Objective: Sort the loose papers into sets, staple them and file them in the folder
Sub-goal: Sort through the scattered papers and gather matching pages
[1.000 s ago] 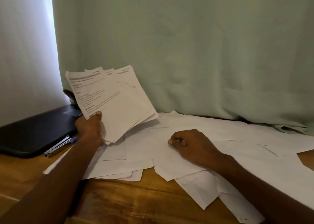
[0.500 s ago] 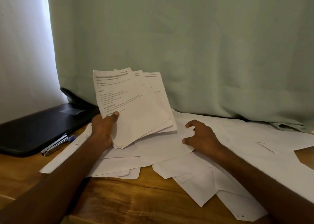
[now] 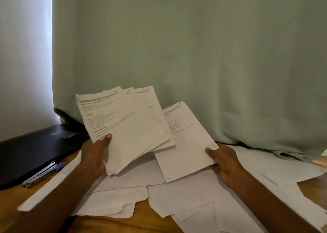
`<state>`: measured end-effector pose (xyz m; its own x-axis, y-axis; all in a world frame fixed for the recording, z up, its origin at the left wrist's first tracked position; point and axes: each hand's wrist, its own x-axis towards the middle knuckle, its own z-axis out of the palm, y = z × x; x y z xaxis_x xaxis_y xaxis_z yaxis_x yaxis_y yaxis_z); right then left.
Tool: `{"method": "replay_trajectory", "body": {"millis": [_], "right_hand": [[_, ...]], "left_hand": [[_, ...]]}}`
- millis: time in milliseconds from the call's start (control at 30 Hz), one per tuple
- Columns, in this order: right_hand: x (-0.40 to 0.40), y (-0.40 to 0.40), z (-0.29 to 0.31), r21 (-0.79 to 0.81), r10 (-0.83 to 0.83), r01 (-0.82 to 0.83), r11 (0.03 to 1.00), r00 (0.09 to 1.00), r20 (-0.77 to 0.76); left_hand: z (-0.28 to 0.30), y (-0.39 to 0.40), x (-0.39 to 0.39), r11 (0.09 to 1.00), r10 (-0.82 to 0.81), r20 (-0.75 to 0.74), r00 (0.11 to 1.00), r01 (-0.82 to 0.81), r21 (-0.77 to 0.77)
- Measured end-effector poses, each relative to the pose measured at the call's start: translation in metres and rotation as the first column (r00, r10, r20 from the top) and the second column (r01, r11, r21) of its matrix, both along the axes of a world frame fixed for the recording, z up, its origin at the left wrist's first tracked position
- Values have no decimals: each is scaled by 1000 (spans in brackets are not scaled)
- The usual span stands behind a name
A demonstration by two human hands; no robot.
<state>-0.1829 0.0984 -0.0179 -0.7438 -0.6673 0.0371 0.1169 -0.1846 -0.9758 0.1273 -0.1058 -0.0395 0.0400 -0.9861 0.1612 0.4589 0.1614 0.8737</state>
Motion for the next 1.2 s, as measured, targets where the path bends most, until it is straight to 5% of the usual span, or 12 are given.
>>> {"method": "replay_trajectory", "body": {"millis": [267, 633, 800, 933, 1000, 1067, 1133, 1200], "right_hand": [[-1, 3, 4, -23, -20, 21, 1000, 1000, 15], [3, 9, 7, 54, -274, 309, 950, 901, -338], [4, 19, 10, 80, -358, 548, 832, 643, -678], [9, 20, 10, 212, 113, 703, 679, 185, -976], [19, 15, 9, 150, 138, 555, 818, 64, -988], [34, 11, 5, 170, 146, 242, 955, 115, -983], [49, 8, -3, 269, 262, 35, 963, 133, -956], [53, 3, -13, 352, 351, 37, 935, 31, -936]], "left_hand": [[3, 4, -3, 999, 13, -27, 1000, -14, -29], [5, 7, 0, 1000, -8, 4, 1000, 8, -17], [6, 3, 4, 999, -43, -1, 999, 43, 12], [10, -5, 17, 998, 30, -23, 999, -29, 57], [9, -5, 21, 995, 79, 0, 997, -79, 59], [10, -3, 26, 990, 130, 18, 991, -130, 51], [16, -4, 35, 986, 157, 7, 988, -157, 53], [23, -7, 46, 984, 164, -8, 986, -163, 73]]}}
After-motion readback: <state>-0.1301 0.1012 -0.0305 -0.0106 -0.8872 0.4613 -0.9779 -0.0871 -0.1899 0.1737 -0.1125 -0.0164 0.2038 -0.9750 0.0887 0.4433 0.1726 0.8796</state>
